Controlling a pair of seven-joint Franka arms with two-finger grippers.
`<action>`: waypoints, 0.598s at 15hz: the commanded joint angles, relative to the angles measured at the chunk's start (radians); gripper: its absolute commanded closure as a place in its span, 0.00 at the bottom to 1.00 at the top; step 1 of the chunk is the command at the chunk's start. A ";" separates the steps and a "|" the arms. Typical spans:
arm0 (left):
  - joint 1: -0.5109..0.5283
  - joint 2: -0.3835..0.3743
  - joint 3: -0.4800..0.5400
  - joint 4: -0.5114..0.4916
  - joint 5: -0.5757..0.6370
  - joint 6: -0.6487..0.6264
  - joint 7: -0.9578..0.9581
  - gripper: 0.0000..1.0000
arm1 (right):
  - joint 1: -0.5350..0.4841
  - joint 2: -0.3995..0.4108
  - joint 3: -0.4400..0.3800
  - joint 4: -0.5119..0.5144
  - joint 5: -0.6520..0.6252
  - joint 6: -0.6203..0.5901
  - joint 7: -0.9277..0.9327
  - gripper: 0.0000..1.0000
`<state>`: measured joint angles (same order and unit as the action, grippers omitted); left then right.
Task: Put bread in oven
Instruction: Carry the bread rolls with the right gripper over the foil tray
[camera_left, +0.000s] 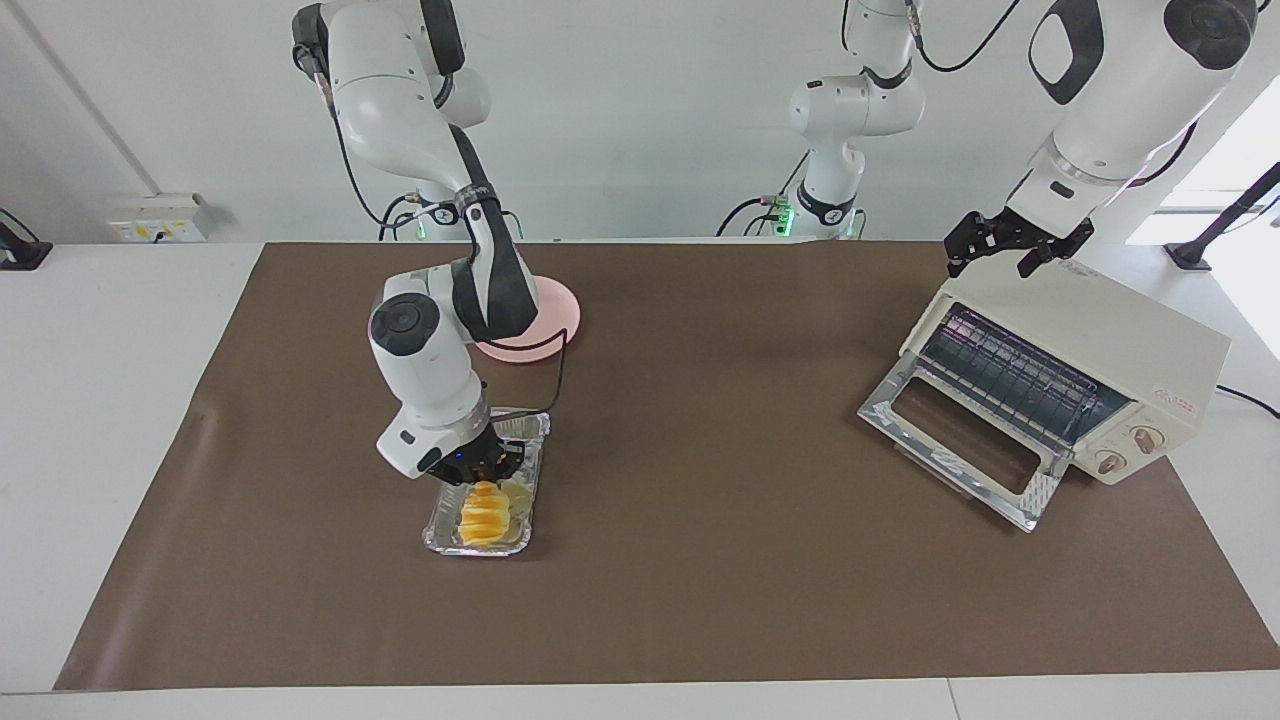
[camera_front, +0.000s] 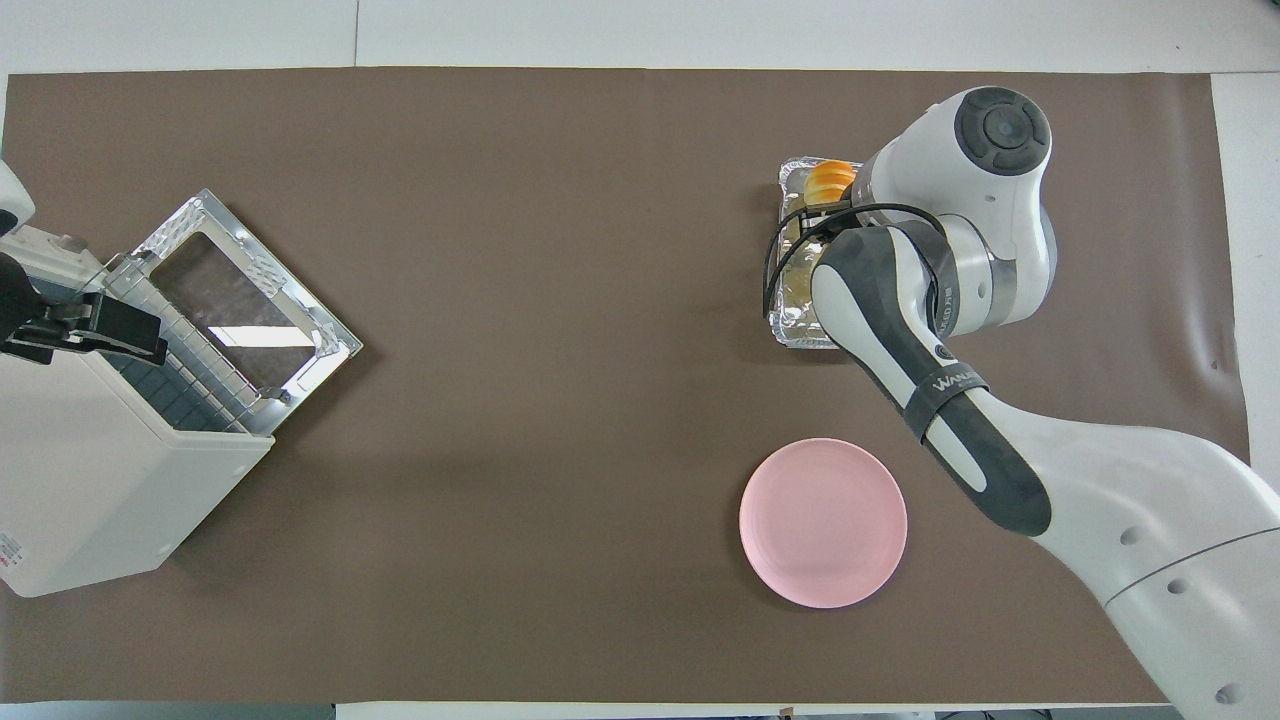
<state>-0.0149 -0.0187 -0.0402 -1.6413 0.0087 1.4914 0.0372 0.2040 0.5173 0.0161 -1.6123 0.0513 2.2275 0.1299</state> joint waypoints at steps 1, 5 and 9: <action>0.003 -0.020 0.000 -0.012 0.007 0.001 -0.002 0.00 | -0.006 0.009 0.004 -0.004 -0.015 0.023 0.020 0.74; 0.003 -0.020 0.000 -0.012 0.007 0.001 -0.002 0.00 | 0.003 0.006 0.005 -0.029 -0.013 0.030 0.074 0.28; 0.003 -0.020 0.000 -0.012 0.007 0.001 -0.002 0.00 | 0.003 0.000 0.005 -0.015 -0.007 0.000 0.079 0.00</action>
<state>-0.0149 -0.0187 -0.0402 -1.6413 0.0087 1.4914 0.0372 0.2116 0.5283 0.0165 -1.6276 0.0514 2.2392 0.1884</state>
